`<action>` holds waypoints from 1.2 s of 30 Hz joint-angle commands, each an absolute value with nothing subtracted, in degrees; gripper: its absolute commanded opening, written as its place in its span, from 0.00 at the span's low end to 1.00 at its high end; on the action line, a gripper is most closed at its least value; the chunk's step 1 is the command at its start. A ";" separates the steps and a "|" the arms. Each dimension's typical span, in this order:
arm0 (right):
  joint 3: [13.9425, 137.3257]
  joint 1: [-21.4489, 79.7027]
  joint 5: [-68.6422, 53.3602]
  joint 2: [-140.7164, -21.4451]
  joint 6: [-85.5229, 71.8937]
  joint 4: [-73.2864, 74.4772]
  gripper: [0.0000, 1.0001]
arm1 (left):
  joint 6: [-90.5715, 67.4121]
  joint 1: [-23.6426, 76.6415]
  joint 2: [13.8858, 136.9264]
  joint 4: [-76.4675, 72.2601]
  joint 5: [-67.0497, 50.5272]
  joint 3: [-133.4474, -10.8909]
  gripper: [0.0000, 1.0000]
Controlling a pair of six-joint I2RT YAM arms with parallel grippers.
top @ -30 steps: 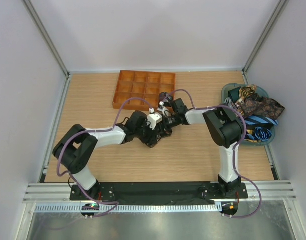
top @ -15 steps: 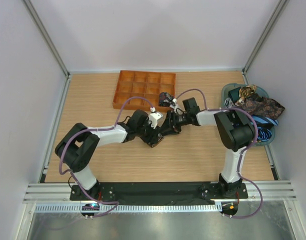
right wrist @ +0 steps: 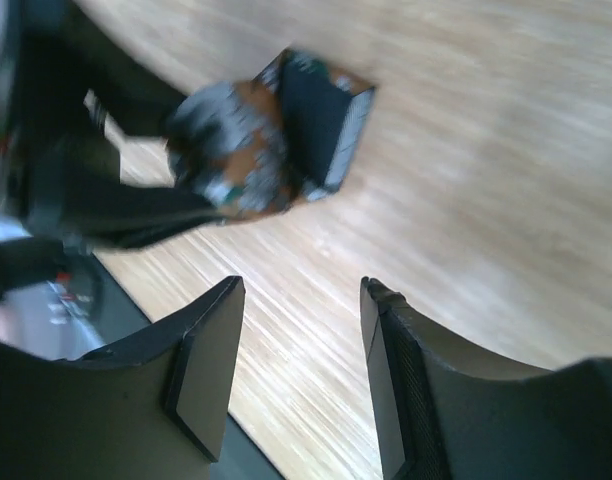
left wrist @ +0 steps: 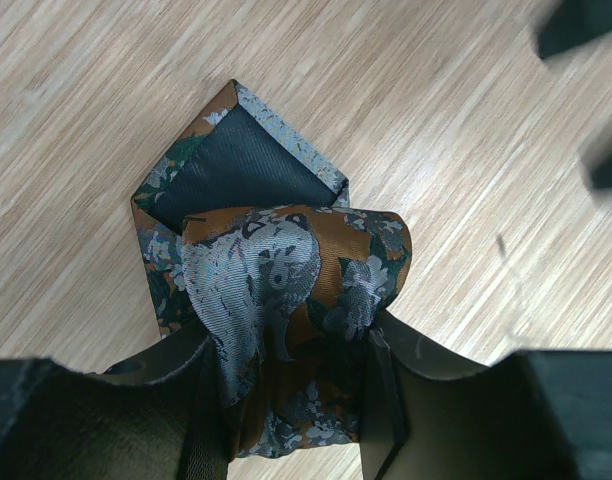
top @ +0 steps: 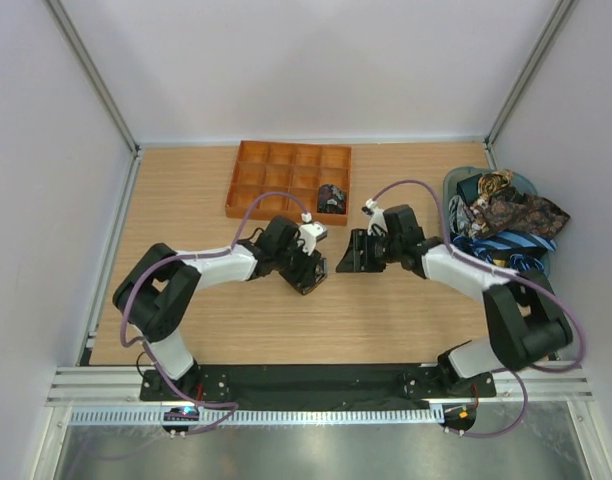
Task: Roll the ties
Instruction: Roll the tie
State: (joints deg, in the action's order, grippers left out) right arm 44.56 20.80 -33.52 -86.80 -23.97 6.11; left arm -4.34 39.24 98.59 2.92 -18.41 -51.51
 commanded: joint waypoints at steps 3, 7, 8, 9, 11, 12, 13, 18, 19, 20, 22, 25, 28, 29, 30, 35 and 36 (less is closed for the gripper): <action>37.45 36.51 -11.20 -72.00 -16.97 6.50 0.58 | -5.10 38.85 101.07 10.81 -16.96 -52.38 0.21; 36.55 51.83 4.54 -68.99 -12.14 6.15 0.59 | -5.36 38.85 101.60 11.69 -16.96 -53.00 0.21; 36.91 54.55 11.01 -69.26 -10.04 6.50 0.59 | -5.45 38.85 101.60 12.04 -16.88 -53.17 0.21; 37.26 57.80 13.68 -69.52 -9.15 6.42 0.59 | -5.54 38.85 101.69 12.04 -16.88 -53.26 0.21; 38.67 65.80 18.78 -70.83 -5.65 6.50 0.59 | -5.54 38.85 101.69 12.30 -16.88 -53.26 0.21; 39.28 68.44 24.20 -71.62 -4.58 6.59 0.59 | -5.71 38.85 101.69 12.48 -16.88 -53.44 0.21; 40.77 73.43 26.78 -72.50 -3.44 6.94 0.59 | -5.63 38.85 101.78 12.48 -16.96 -53.44 0.21; 49.55 83.13 41.38 -85.56 1.56 13.70 0.59 | -5.71 38.85 102.30 13.01 -17.31 -53.88 0.21; 53.40 84.19 46.01 -88.56 2.10 15.02 0.59 | -5.80 38.85 102.30 13.27 -17.23 -54.14 0.21; 55.35 86.11 48.06 -91.29 2.63 17.73 0.59 | -5.80 38.85 102.39 13.71 -17.14 -54.31 0.21; 61.74 87.01 53.23 -99.78 3.60 21.08 0.58 | -5.98 38.85 102.66 14.32 -16.70 -54.93 0.21; 69.83 87.45 57.29 -109.38 4.39 26.79 0.58 | -6.59 38.85 103.09 15.99 -16.52 -55.63 0.22; 76.96 87.10 60.37 -116.25 5.79 30.84 0.60 | -7.29 38.85 103.36 17.05 -16.35 -56.60 0.22; 78.47 87.01 61.77 -117.58 6.50 32.42 0.61 | -7.82 38.85 103.53 17.40 -16.26 -57.04 0.22; 79.79 86.58 62.31 -118.82 7.11 33.04 0.64 | -8.00 38.85 103.54 17.75 -16.17 -57.21 0.22; 86.30 83.50 63.81 -124.80 9.40 36.12 0.64 | -9.23 38.85 103.71 20.91 -15.73 -58.79 0.18; 86.48 83.24 63.55 -125.76 10.19 35.69 0.64 | -9.66 38.85 103.80 21.44 -15.47 -59.15 0.17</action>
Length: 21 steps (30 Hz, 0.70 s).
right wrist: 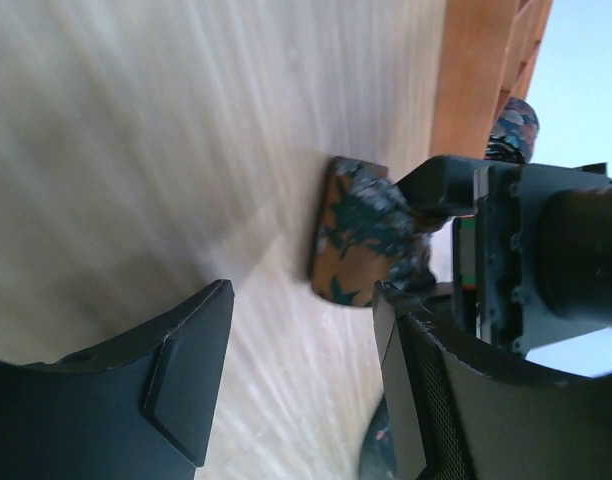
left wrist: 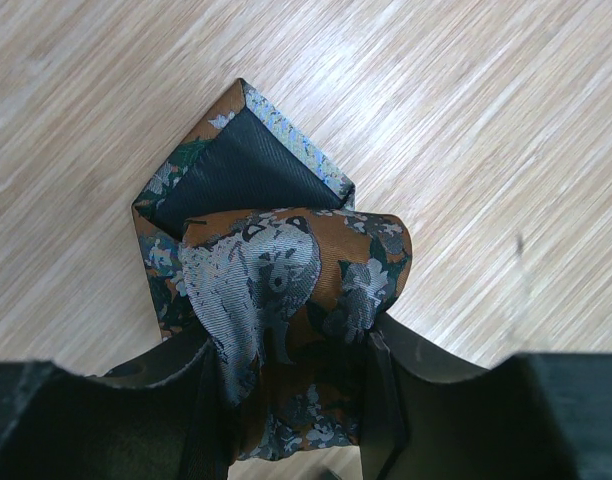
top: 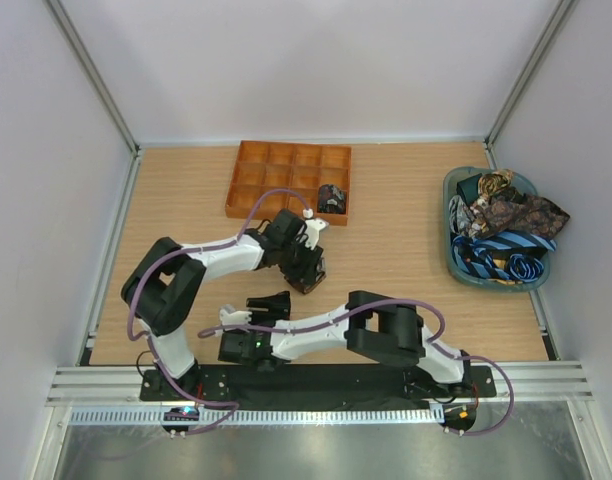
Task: Roll the ties
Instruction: Roll the tie
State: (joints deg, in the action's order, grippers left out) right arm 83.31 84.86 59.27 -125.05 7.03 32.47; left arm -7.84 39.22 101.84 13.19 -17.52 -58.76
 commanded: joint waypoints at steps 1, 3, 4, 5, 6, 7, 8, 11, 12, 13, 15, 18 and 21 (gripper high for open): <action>86.31 82.80 63.54 -126.03 10.89 35.16 0.64 | -10.02 38.85 103.89 22.66 -15.21 -59.41 0.15; 86.22 82.27 63.63 -126.91 12.30 33.58 0.65 | -10.63 38.85 104.15 23.81 -14.77 -60.20 0.14; 86.39 82.00 63.46 -127.18 12.30 33.40 0.64 | -11.68 38.85 104.32 24.86 -14.07 -60.90 0.14; 86.40 81.48 63.46 -127.53 12.48 32.96 0.64 | -12.12 38.85 104.59 25.48 -13.89 -61.26 0.13; 86.40 81.21 63.37 -128.14 12.74 32.61 0.64 | -12.39 38.85 104.94 26.01 -13.89 -61.52 0.13; 86.48 81.04 63.20 -128.58 12.74 32.52 0.64 | -12.91 38.85 105.03 26.71 -13.97 -61.87 0.12; 86.48 80.69 63.28 -129.28 13.09 31.91 0.64 | -13.27 38.85 105.29 26.98 -13.89 -62.48 0.11; 85.96 80.51 64.07 -130.34 13.97 30.07 0.65 | -14.15 38.85 105.82 28.74 -14.59 -64.07 0.05; 85.78 80.51 64.25 -130.78 14.41 29.71 0.66 | -14.24 38.85 105.91 29.52 -14.85 -64.42 0.01; 85.78 80.42 64.60 -131.13 14.50 29.18 0.66 | -14.59 38.85 105.91 29.97 -15.11 -65.03 0.00; 85.52 80.16 65.30 -131.74 14.68 28.66 0.67 | -14.94 39.02 105.82 30.67 -15.29 -65.39 0.00; 85.25 79.54 65.83 -131.92 14.68 28.04 0.69 | -15.20 39.02 105.30 31.20 -15.29 -65.39 0.00; 84.73 78.93 66.18 -132.36 14.59 28.30 0.70 | -15.38 39.02 104.94 32.25 -15.29 -65.48 0.00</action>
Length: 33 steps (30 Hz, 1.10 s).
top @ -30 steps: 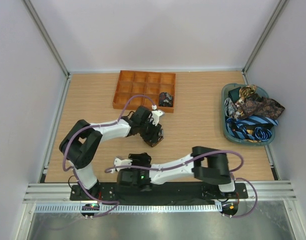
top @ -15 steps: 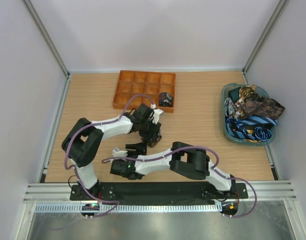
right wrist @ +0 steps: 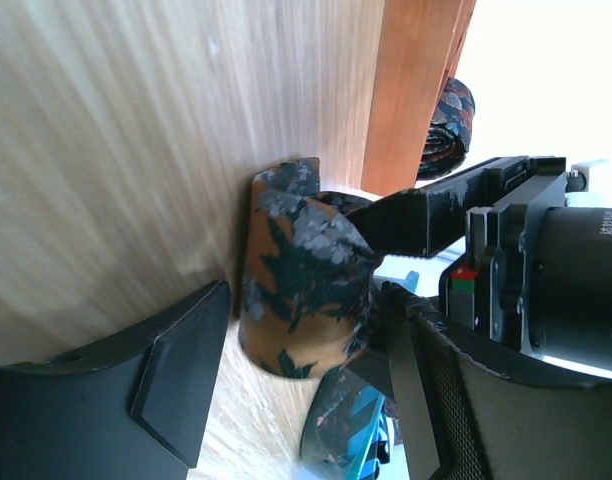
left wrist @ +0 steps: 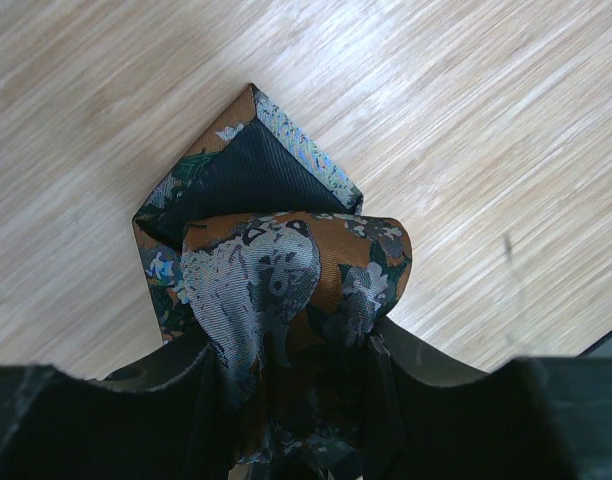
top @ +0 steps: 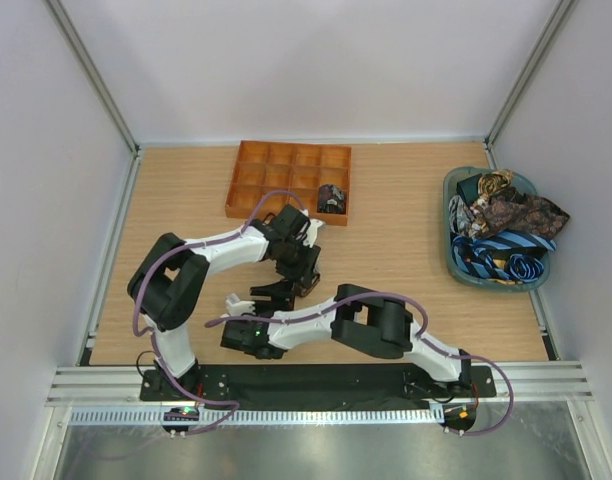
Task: Roll the ties
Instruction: Roll the tie
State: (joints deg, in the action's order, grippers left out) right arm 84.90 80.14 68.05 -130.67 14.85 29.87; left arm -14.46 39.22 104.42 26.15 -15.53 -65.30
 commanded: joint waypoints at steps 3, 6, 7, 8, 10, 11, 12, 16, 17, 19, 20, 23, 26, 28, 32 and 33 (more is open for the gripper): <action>84.38 78.40 66.88 -132.98 14.41 28.56 0.70 | -14.86 39.02 104.77 33.92 -16.78 -65.91 0.00; 84.55 78.22 67.41 -134.20 13.71 29.70 0.70 | -14.85 39.02 104.77 36.46 -17.14 -67.58 0.00; 84.55 78.14 67.41 -134.56 13.45 30.14 0.70 | -14.94 39.02 104.50 37.17 -17.57 -68.02 0.00; 84.64 78.13 67.50 -135.08 12.84 30.49 0.70 | -14.94 39.02 104.50 38.05 -17.67 -68.55 0.00; 84.73 77.79 67.41 -135.44 11.96 31.55 0.70 | -14.77 39.02 104.50 41.20 -17.67 -70.57 0.00; 85.07 77.70 67.06 -135.79 11.00 32.07 0.70 | -14.68 39.11 104.41 42.18 -17.67 -71.19 0.00; 85.17 77.52 66.71 -136.05 10.55 33.04 0.70 | -14.59 39.11 104.33 42.97 -17.75 -72.15 0.00; 86.31 77.08 66.09 -137.46 8.44 35.77 0.66 | -14.50 39.02 104.06 46.22 -18.55 -73.56 0.00; 86.22 77.08 66.18 -137.55 7.83 36.29 0.65 | -14.41 39.11 103.98 46.75 -18.37 -73.83 0.00; 86.13 76.82 65.74 -137.37 7.12 36.74 0.62 | -14.33 39.20 103.89 47.55 -17.75 -73.74 0.00; 86.31 76.47 65.48 -137.29 6.68 37.09 0.61 | -14.33 39.20 103.71 48.07 -17.75 -73.65 0.00; 86.66 75.94 65.13 -137.37 5.54 38.58 0.59 | -14.15 39.29 103.54 48.95 -17.14 -73.04 0.00; 86.49 75.76 65.13 -137.55 5.54 38.85 0.60 | -13.45 39.55 102.84 49.83 -17.22 -72.08 0.00; 86.40 75.41 64.87 -137.72 5.10 39.20 0.61 | -12.40 39.73 102.48 50.18 -19.58 -71.28 0.00; 85.34 74.97 65.13 -137.81 5.10 39.02 0.60 | -11.43 40.69 101.52 53.43 -18.11 -71.28 0.00; 85.25 74.80 65.04 -137.90 5.01 39.02 0.59 | -11.34 40.69 100.99 54.13 -18.11 -71.28 0.00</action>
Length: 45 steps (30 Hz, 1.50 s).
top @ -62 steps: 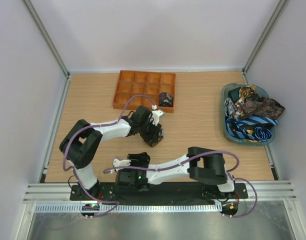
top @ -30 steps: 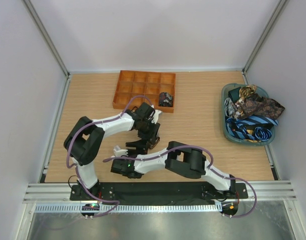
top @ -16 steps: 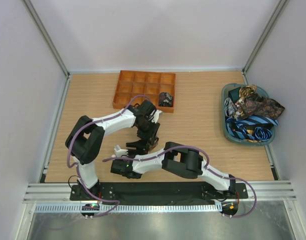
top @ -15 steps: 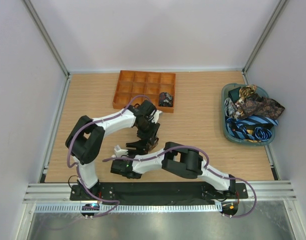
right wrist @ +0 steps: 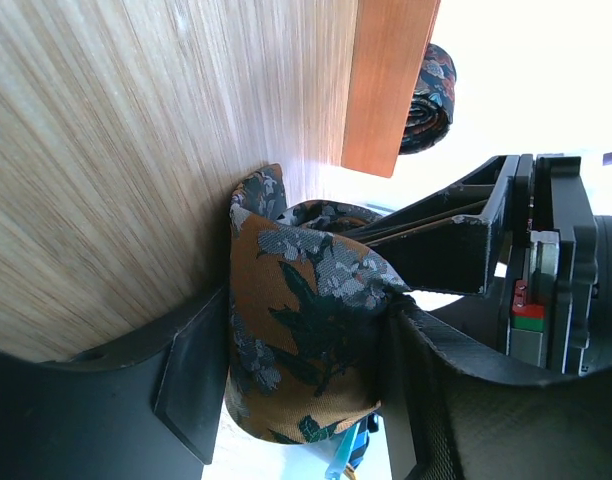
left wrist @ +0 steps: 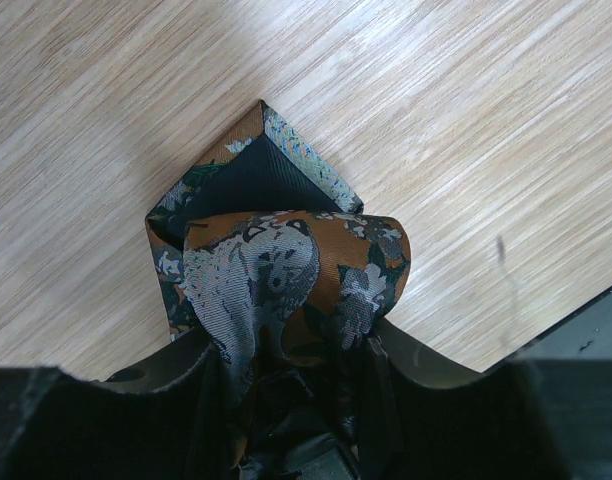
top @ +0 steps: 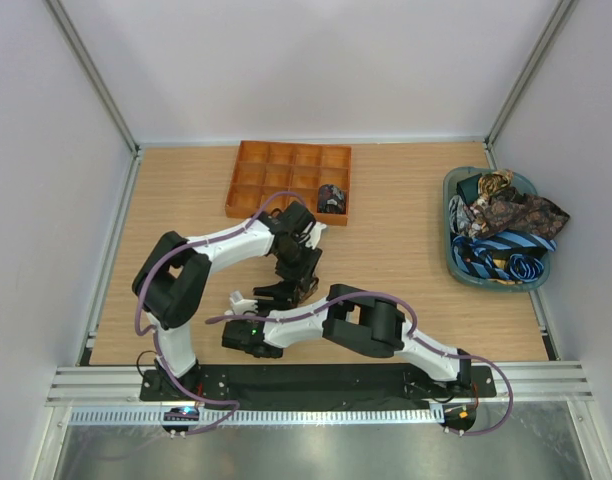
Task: Roll the ties
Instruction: Roll the tie
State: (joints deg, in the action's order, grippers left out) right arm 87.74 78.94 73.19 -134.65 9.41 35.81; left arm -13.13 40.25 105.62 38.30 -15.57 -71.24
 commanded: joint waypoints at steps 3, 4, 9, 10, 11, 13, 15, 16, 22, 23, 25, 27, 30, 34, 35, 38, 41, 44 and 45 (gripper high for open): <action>85.51 74.36 65.57 -138.43 4.13 40.16 0.55 | -11.16 40.78 100.02 55.02 -18.19 -71.10 0.00; 85.95 74.18 65.65 -139.04 3.26 40.69 0.54 | -11.16 40.78 99.50 55.37 -18.02 -71.19 0.00; 87.89 73.48 68.02 -141.42 0.79 44.73 0.45 | -11.16 40.78 99.05 57.92 -16.44 -72.24 0.00; 88.15 73.56 67.94 -141.50 0.53 45.26 0.43 | -11.16 40.78 99.14 58.70 -16.44 -72.68 0.00; 88.24 73.48 68.03 -141.42 0.44 45.44 0.40 | -11.08 40.78 99.14 58.88 -16.44 -72.86 0.00; 88.68 73.48 68.29 -141.15 0.18 45.88 0.37 | -11.07 40.78 99.14 59.32 -16.44 -73.47 0.00; 89.29 73.48 68.55 -141.06 0.18 46.32 0.29 | -10.99 40.78 99.23 59.94 -16.26 -73.83 0.01; 89.47 73.39 68.55 -141.15 0.18 46.84 0.28 | -10.99 40.78 99.23 59.85 -16.43 -73.83 0.02; 90.26 73.74 68.12 -141.15 -0.97 47.46 0.18 | -10.46 40.78 99.05 58.36 -16.44 -73.74 0.22; 90.26 74.09 67.94 -141.15 -0.97 47.46 0.17 | -10.46 40.78 98.97 58.10 -16.35 -73.74 0.24; 90.26 74.18 67.59 -141.15 -0.79 47.29 0.15 | -10.46 40.78 99.05 56.87 -16.00 -74.00 0.30; 90.35 74.36 67.41 -141.15 -0.79 47.11 0.14 | -10.63 40.78 99.84 56.34 -15.21 -74.96 0.36; 90.18 74.44 66.80 -141.24 -0.79 46.41 0.13 | -10.46 41.83 100.98 55.99 -14.06 -77.68 0.55; 89.12 74.53 66.10 -140.28 -0.53 45.27 0.11 | -10.02 42.36 101.08 55.37 -13.62 -80.50 0.80; 88.77 74.53 65.31 -139.58 -0.27 44.83 0.11 | -9.85 42.28 100.99 55.20 -13.45 -81.12 0.91; 87.80 74.53 64.69 -138.52 -0.18 43.77 0.11 | -9.93 42.28 99.68 53.88 -13.45 -82.53 0.95; 87.28 74.53 63.99 -137.81 -0.44 43.07 0.10 | -10.63 42.10 96.96 51.43 -11.87 -83.58 0.99; 86.05 74.53 63.20 -136.32 -0.88 41.40 0.09 | -12.30 40.44 91.07 47.21 -10.46 -82.71 1.00; 84.74 74.53 62.85 -134.75 -1.14 40.61 0.09 | -13.00 39.04 89.23 45.63 -9.85 -82.10 1.00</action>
State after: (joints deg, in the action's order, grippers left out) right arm 88.42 74.85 74.19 -135.94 0.62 42.61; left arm -10.87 41.50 97.27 50.19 -11.51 -81.10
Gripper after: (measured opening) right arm 0.516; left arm 0.996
